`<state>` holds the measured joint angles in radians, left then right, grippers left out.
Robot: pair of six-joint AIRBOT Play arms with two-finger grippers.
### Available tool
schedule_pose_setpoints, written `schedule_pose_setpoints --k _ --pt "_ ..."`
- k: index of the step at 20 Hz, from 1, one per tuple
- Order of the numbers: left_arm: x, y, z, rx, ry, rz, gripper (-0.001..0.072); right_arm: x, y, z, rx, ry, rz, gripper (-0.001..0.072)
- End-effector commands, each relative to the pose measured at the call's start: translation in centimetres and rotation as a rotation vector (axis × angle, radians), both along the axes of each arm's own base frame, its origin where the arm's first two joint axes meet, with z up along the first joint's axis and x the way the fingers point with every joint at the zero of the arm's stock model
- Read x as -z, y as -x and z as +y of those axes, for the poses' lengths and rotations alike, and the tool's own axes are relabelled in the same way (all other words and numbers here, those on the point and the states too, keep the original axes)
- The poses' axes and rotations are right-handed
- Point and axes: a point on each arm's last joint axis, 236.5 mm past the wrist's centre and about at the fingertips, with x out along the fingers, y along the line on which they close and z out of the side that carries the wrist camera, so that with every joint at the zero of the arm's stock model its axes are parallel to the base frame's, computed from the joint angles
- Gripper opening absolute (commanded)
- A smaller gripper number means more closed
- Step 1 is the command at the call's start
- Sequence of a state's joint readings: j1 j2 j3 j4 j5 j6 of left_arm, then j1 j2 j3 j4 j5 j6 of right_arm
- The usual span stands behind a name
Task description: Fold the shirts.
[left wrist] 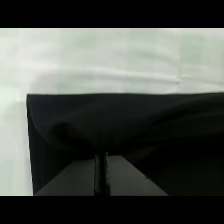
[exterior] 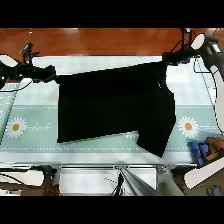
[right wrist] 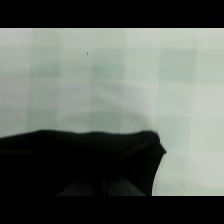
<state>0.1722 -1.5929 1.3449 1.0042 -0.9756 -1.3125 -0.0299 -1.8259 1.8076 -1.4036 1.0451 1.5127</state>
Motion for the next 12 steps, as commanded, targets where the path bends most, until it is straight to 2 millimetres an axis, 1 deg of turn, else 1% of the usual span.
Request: schedule_pose_setpoints --k 1,2,3,4,6,9,10,11,12 --pt "0.3 3.2 -2.0 0.11 0.056 0.14 0.0021 0.9 3.6 0.0 -0.025 0.012 0.152 0.0019" --pt "-0.1 5.1 -2.8 0.169 0.076 0.212 0.002 0.7 5.4 -0.2 -0.047 0.031 0.213 0.0018" --pt "-0.2 6.6 -3.1 0.207 0.085 0.266 0.0021 0.6 7.1 -0.6 -0.057 0.051 0.274 0.0019" --pt "0.0 7.5 -3.0 0.224 0.081 0.3 0.0021 0.7 8.3 -0.9 -0.062 0.062 0.327 0.0019" --pt "1.0 8.0 -2.5 0.194 0.068 0.344 0.0021 1.2 9.8 -0.8 -0.07 0.06 0.393 0.0019" --pt "2.3 8.2 -2.4 0.154 0.08 0.397 0.0021 2.2 10.7 -0.8 -0.068 0.054 0.451 0.0021" --pt "2.5 8.2 -2.4 0.14 0.086 0.412 0.0026 2.3 10.7 -0.7 -0.071 0.05 0.453 0.0105" --pt "2.6 8.3 -2.4 0.142 0.087 0.415 0.0115 2.3 10.7 -0.7 -0.09 0.056 0.451 0.0296" --pt "2.4 8.5 -2.3 0.145 0.088 0.42 0.0309 2.1 11.2 -1.1 -0.121 0.075 0.461 0.0404"
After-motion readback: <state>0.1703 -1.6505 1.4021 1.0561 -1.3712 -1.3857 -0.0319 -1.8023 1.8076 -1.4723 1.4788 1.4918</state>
